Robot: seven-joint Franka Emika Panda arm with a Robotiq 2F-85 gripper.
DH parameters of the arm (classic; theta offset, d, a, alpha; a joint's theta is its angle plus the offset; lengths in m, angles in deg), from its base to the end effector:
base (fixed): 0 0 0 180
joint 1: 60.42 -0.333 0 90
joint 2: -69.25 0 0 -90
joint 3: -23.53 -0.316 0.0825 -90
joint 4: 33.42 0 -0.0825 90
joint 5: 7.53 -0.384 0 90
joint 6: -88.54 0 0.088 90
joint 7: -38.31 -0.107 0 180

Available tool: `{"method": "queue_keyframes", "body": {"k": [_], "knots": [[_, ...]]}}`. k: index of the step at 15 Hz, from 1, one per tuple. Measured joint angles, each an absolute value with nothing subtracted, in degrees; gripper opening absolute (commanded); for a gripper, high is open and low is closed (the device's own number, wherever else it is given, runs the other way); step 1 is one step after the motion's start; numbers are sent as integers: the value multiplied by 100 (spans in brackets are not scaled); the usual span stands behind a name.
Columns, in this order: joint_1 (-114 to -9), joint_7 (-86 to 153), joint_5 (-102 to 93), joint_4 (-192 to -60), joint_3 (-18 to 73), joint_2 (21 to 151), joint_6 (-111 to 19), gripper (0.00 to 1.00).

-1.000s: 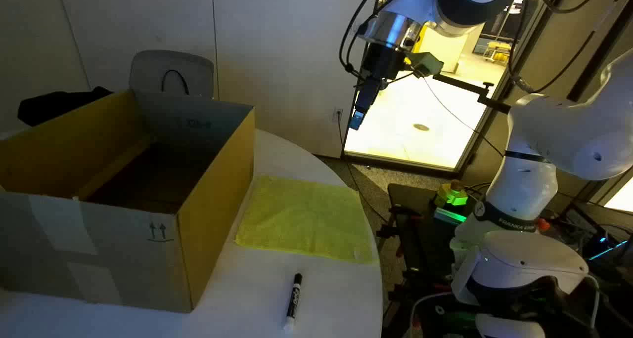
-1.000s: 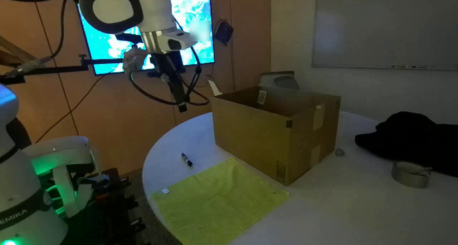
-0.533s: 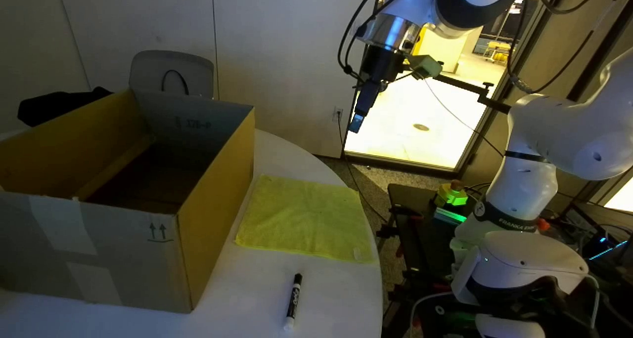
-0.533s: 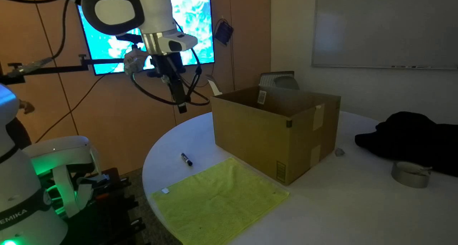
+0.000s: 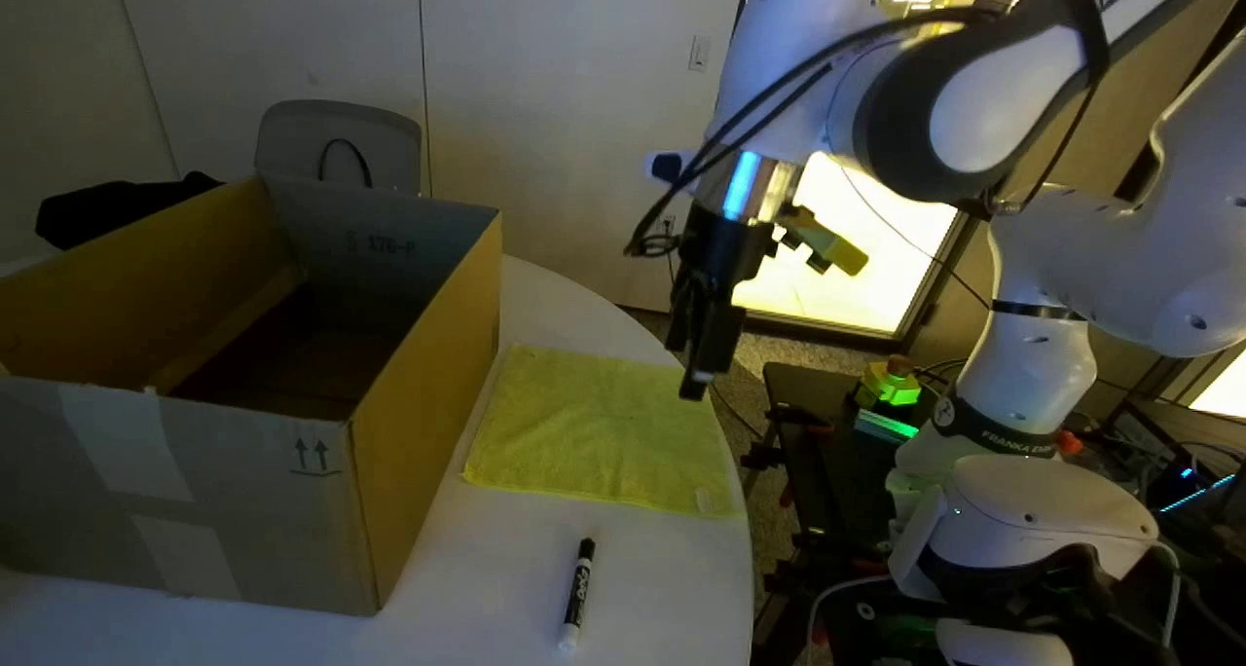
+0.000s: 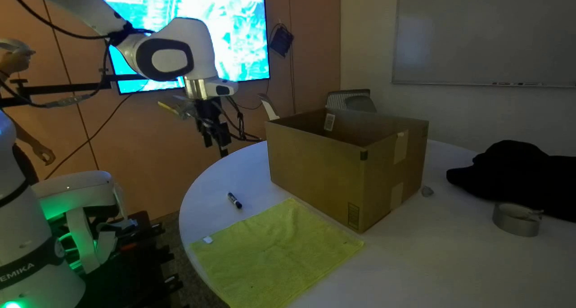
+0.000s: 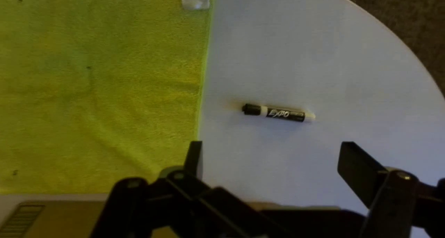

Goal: Put the marker on the yellow cloth, then fold it and put it in the box

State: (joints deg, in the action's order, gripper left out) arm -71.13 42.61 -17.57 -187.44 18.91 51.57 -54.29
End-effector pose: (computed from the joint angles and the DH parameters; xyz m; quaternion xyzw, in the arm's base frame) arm 0.3930 0.1054 0.3415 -0.9921 -0.1028 -0.0523 0.0497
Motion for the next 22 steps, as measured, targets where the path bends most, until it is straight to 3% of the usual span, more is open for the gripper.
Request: {"method": "queue_keyframes", "body": {"k": [6, 11, 22], "knots": [[-7733, 4707, -1518, -18228, 1135, 7262, -6543, 100], [-7725, 5100, -242, -17358, 1044, 8726, -6783, 100], [-7579, 5878, 1214, -16309, 1246, 10033, -6871, 100]]}}
